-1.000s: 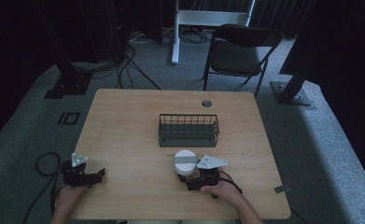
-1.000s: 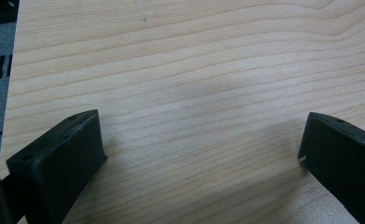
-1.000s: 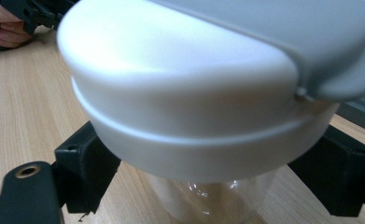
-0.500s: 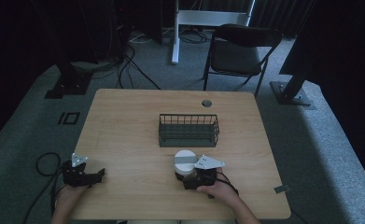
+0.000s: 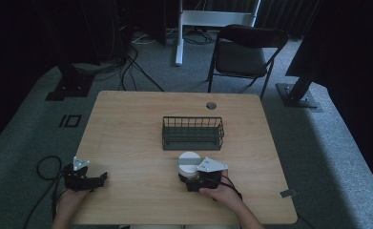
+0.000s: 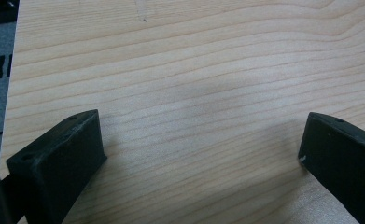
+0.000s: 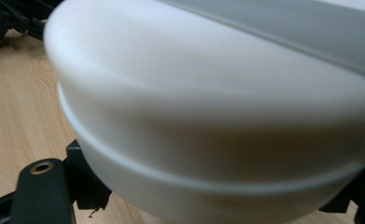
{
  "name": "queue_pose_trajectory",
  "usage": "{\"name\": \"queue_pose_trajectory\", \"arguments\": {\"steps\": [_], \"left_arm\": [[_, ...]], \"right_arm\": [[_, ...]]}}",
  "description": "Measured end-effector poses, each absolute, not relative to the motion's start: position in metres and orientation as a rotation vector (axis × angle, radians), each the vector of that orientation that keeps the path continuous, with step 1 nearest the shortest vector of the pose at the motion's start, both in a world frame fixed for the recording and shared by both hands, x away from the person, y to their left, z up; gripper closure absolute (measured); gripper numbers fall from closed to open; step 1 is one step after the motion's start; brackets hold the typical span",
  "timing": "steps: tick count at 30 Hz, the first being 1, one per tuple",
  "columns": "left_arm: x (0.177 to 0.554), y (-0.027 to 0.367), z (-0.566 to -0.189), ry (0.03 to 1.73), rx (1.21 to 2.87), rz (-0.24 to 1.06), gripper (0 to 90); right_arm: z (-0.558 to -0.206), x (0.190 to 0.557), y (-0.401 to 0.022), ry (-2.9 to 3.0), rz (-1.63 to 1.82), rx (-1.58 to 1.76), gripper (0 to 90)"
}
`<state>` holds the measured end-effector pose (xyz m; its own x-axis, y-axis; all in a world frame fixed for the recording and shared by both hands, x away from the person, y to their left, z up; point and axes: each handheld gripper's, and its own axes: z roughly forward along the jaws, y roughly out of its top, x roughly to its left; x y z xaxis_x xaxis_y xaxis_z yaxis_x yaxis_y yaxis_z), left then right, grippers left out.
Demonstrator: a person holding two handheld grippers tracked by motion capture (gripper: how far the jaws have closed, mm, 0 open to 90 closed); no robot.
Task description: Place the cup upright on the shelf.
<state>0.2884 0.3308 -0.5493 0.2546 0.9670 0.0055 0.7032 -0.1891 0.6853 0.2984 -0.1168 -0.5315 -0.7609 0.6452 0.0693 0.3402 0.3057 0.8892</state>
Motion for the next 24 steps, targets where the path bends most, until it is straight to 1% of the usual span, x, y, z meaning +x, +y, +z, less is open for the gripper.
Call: {"name": "queue_pose_trajectory", "arguments": {"steps": [14,24], "left_arm": [[0.288,0.331,-0.549,1.512,1.965,0.606,0.2],[0.288,0.331,-0.549,1.512,1.965,0.606,0.2]], "right_arm": [[-0.512,0.306,-0.12,2.26,1.465,0.903,18.6],[-0.488,0.312,-0.12,2.225,1.487,0.876,18.6]]}}
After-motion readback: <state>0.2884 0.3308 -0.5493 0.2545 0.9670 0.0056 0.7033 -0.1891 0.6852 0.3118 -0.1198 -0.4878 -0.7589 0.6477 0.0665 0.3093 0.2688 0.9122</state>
